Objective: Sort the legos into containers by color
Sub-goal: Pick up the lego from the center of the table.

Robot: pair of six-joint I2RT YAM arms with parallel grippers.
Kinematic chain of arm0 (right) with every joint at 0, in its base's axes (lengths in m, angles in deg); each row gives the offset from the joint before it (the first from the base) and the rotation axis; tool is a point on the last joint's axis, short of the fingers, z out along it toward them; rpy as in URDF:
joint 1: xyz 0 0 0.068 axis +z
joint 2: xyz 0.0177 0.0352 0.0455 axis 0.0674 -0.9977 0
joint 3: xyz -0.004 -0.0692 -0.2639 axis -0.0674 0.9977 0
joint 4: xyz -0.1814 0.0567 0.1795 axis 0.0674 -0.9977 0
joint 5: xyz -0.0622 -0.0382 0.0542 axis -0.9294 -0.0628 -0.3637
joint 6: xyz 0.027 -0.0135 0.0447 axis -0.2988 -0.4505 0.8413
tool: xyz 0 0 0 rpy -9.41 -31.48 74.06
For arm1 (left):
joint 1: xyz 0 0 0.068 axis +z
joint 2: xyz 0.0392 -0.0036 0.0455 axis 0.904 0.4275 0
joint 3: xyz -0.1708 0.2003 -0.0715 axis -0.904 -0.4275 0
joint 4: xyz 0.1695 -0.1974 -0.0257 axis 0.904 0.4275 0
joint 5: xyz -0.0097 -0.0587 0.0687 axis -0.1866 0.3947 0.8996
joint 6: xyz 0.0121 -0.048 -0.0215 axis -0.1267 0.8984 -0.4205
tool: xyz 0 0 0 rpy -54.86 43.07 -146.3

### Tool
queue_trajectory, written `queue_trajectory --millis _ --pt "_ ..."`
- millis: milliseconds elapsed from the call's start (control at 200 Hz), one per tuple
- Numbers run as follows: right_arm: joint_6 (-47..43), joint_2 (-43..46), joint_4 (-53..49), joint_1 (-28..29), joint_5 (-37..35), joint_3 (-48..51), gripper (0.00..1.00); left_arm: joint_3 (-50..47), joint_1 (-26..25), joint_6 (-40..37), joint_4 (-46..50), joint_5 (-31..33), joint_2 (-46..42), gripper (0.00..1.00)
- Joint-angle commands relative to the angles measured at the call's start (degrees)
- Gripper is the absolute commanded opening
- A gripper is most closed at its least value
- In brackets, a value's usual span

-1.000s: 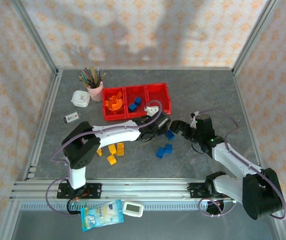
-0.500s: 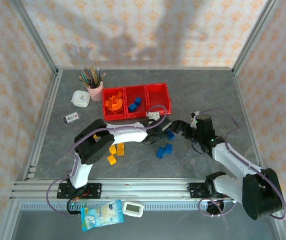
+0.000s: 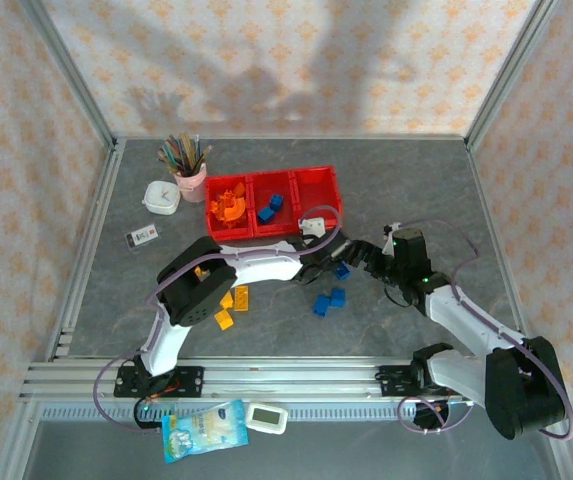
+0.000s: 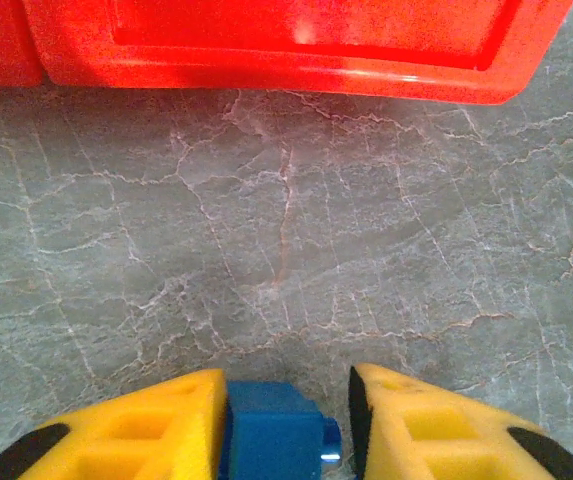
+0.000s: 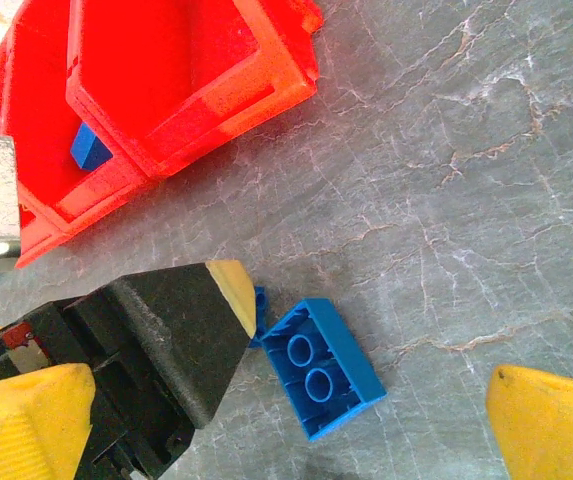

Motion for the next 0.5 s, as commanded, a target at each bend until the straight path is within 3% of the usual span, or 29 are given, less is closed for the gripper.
queue_trajectory --millis 0,495 --pt "-1.0 0.0 0.4 -0.4 -1.0 -0.4 1.0 1.0 -0.2 -0.5 1.8 2.7 1.3 0.36" --pt "-1.6 2.5 -1.7 -0.4 -0.4 -2.1 1.0 -0.5 -0.2 -1.9 1.3 2.8 -2.3 0.27"
